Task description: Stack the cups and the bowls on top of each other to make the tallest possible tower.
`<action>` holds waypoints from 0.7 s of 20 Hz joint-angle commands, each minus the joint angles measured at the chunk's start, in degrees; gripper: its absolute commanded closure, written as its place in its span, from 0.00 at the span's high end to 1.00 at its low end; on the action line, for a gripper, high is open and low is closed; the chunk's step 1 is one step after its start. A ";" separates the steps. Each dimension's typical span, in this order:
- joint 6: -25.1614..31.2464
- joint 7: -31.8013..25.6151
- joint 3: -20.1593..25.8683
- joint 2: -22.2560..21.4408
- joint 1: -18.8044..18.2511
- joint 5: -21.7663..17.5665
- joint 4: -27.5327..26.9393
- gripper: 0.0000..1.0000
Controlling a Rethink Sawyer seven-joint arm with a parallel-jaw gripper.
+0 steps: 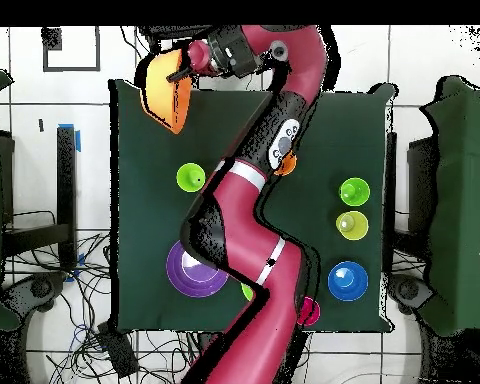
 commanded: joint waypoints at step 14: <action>7.62 -16.23 2.24 2.79 -0.09 -6.55 -10.26 0.00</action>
